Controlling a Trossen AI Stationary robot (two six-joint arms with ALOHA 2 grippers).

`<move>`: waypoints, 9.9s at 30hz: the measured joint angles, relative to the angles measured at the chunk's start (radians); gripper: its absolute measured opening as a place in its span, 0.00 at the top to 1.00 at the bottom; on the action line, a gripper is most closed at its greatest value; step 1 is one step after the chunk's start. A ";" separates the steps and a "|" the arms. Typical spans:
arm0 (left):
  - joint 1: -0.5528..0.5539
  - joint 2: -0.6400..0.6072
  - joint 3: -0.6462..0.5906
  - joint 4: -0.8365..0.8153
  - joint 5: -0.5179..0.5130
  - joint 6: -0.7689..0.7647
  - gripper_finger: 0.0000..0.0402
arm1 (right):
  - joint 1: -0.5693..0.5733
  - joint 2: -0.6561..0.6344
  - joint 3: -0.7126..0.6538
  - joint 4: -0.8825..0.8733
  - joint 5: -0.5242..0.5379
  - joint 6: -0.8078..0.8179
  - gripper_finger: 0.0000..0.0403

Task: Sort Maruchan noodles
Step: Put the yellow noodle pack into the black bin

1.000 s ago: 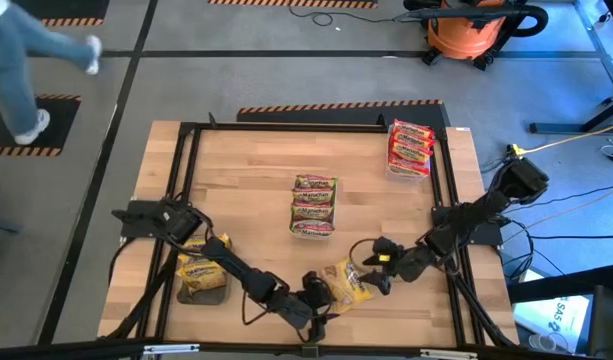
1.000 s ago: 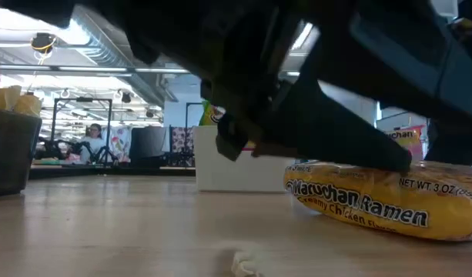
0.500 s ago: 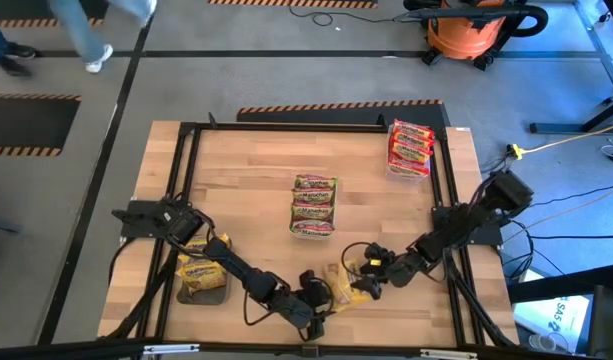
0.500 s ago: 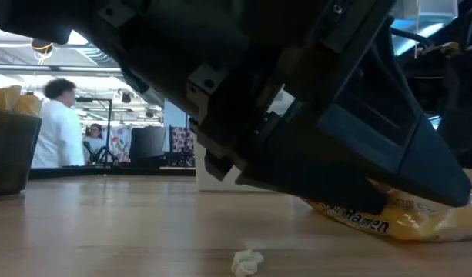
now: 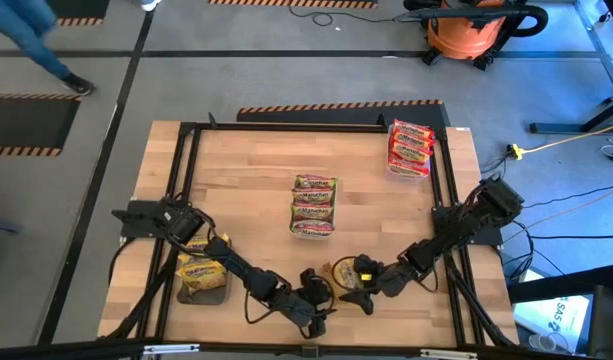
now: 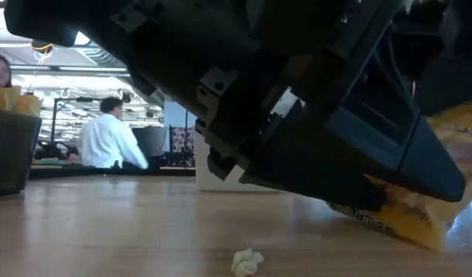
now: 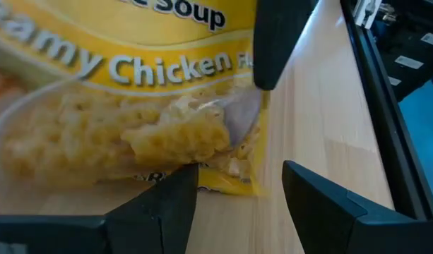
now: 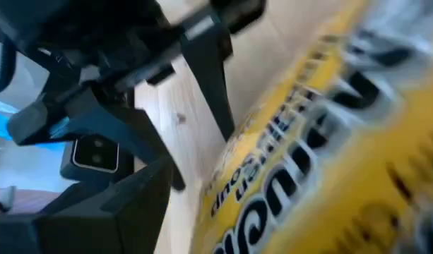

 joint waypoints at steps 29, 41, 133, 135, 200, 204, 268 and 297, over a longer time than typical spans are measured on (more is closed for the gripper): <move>-0.061 -0.370 0.000 -0.316 0.076 0.046 0.45 | 0.001 -0.003 0.293 -0.431 0.000 -0.413 0.76; 0.016 -0.357 0.000 -0.354 0.154 0.024 0.42 | 0.052 -0.003 0.309 -0.411 0.047 -0.441 0.75; -0.114 -0.207 -0.020 -0.327 -0.076 -0.069 0.71 | 0.219 -0.227 -0.088 -0.160 0.247 -0.221 0.37; -0.119 -0.188 -0.041 -0.250 -0.096 -0.082 0.71 | 0.217 -0.226 -0.110 -0.118 0.255 -0.220 0.37; -0.134 -0.234 -0.312 0.672 -0.289 0.358 0.47 | 0.110 0.080 0.189 0.158 0.228 -0.690 0.75; -0.137 -0.299 -0.312 0.545 -0.291 0.336 0.39 | 0.110 0.080 0.189 0.108 0.219 -0.643 0.75; 0.113 -0.183 0.197 -0.529 0.389 0.201 0.53 | 0.110 0.079 0.189 -0.059 0.229 -0.519 0.74; 0.076 -0.243 0.196 -0.693 0.390 0.194 0.70 | 0.114 -0.077 0.190 -0.214 0.112 -0.521 0.26</move>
